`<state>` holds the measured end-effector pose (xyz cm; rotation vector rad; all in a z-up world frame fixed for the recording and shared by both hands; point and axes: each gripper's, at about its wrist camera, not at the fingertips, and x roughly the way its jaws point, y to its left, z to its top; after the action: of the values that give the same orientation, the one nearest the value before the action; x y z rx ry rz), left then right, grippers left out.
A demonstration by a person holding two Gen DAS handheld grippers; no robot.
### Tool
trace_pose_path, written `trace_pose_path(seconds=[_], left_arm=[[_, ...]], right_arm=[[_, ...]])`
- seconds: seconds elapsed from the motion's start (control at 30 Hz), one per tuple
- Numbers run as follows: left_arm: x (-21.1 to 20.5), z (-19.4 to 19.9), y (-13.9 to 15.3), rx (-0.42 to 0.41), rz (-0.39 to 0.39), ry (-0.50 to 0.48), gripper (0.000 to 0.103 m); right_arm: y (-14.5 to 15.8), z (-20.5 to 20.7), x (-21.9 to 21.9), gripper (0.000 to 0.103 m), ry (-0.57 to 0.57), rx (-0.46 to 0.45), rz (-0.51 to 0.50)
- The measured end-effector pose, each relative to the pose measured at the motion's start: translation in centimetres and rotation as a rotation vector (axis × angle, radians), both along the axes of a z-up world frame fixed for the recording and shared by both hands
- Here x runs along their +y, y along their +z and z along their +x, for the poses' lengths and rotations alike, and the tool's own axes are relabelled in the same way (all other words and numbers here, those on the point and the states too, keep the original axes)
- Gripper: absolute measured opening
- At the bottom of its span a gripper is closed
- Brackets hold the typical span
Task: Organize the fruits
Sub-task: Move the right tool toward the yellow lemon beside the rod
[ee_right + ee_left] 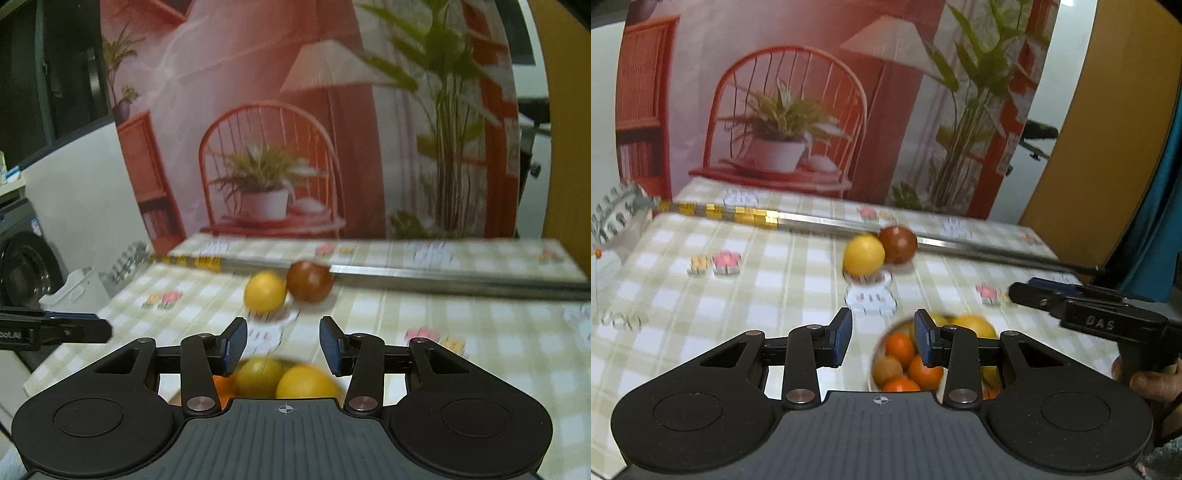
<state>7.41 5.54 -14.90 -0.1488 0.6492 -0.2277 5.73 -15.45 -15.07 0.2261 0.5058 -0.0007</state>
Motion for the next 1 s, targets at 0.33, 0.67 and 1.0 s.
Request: trace_pose_path(seconds=[0.33, 0.67, 1.0], left_arm=[[0.7, 4.6, 2.1, -0.034, 0.040, 0.001, 0.041], [0.5, 9.2, 0.5, 0.011, 0.011, 0.029, 0.049], [0.2, 11.8, -2.0, 0.075, 0.019, 0.024, 0.051]], right_arm=[[1.9, 3.9, -4.8, 0.043, -0.055, -0.042, -0.028], [0.7, 7.3, -6.5, 0.043, -0.061, -0.020, -0.027], [-1.4, 10.6, -6.5, 0.044, 0.007, 0.032, -0.022]])
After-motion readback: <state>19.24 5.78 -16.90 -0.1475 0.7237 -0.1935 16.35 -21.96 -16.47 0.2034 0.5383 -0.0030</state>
